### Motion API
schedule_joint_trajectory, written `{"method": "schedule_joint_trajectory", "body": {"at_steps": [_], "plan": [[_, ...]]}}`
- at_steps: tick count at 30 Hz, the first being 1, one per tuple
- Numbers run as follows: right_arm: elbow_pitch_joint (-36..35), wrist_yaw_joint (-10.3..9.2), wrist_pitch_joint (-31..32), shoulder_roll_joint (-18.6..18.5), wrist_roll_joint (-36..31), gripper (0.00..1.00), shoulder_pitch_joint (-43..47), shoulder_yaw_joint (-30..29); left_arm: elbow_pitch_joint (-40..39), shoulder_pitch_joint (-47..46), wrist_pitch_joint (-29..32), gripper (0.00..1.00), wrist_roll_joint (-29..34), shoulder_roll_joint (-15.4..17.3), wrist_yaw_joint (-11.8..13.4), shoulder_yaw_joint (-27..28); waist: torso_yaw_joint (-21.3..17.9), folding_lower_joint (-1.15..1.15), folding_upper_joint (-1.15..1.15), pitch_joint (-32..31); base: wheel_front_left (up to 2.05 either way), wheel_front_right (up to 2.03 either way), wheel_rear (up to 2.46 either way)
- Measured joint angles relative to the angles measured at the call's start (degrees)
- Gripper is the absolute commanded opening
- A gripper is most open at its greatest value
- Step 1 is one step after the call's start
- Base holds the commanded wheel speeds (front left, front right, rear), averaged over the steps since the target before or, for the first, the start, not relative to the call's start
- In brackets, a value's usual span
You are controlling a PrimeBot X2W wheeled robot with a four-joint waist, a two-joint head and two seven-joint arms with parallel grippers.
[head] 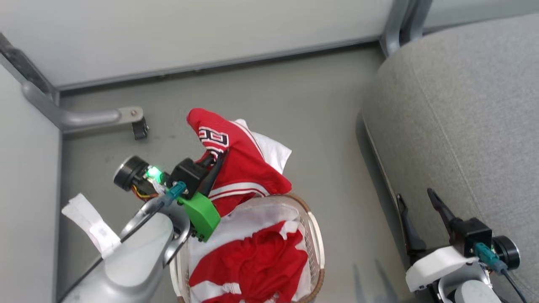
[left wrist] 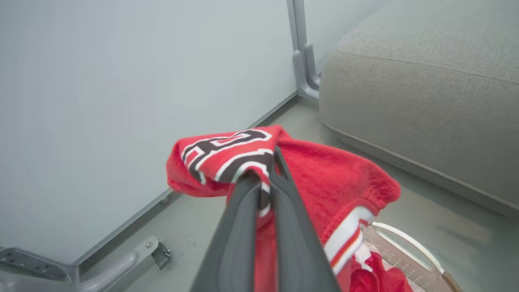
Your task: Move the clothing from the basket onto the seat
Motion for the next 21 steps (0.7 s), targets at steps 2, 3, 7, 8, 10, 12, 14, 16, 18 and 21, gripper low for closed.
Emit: {"method": "schedule_joint_trajectory", "body": {"at_steps": [2,3,7,8,10,12,14,16,18,21], "plan": [[0.2,0.00,0.0,0.0,-0.1,1.00,1.0,0.1,-1.5,-1.7,1.1,0.00,-0.2,1.3,0.0,-1.3,0.4,0.00,0.00,-2.5,0.00,0.00,0.00],[0.2,0.00,0.0,0.0,-0.1,1.00,1.4,0.2,-2.2,-2.3,1.5,0.00,-0.4,1.9,0.0,-1.7,0.5,0.00,0.00,-3.4,0.00,0.00,0.00],[0.1,0.00,0.0,0.0,-0.1,1.00,2.5,0.5,-5.7,-7.1,4.0,0.00,-1.1,4.9,0.0,-3.5,1.2,0.00,0.00,-7.7,0.00,0.00,0.00],[0.1,0.00,0.0,0.0,-0.1,1.00,2.6,0.6,-6.5,-8.5,4.5,0.00,-1.4,5.5,0.0,-3.9,1.3,0.00,0.00,-8.6,0.00,0.00,0.00],[0.0,0.00,0.0,0.0,-0.2,1.00,2.7,0.7,-8.1,-11.0,5.6,0.00,-1.9,6.5,0.0,-4.8,1.6,0.00,0.00,-10.0,0.00,0.00,0.00],[-0.1,0.00,0.0,0.0,-0.2,1.00,2.7,0.9,-9.5,-13.4,6.4,0.00,-2.6,7.4,0.0,-5.5,1.9,0.00,0.00,-11.2,0.00,0.00,0.00],[-0.1,0.00,0.0,0.0,-0.3,1.00,2.7,1.0,-10.5,-15.6,7.2,0.00,-3.1,7.9,0.0,-6.1,2.1,0.00,0.00,-12.1,0.00,0.00,0.00],[-0.2,0.00,0.0,0.0,-0.4,1.00,2.6,1.2,-11.5,-17.7,7.9,0.00,-3.7,8.1,0.0,-7.0,2.3,0.00,0.00,-12.9,0.00,0.00,0.00],[-0.3,0.00,0.0,0.0,-0.7,1.00,2.1,2.1,-12.2,-19.8,8.5,0.00,-4.4,8.3,-0.1,-7.8,2.6,0.00,0.00,-13.4,0.00,0.00,0.00],[-0.5,0.00,0.0,0.0,-0.6,1.00,1.1,3.1,-12.6,-22.1,8.8,0.00,-5.2,8.3,-0.1,-8.6,2.7,0.00,0.00,-13.7,0.00,0.00,0.00]]}}
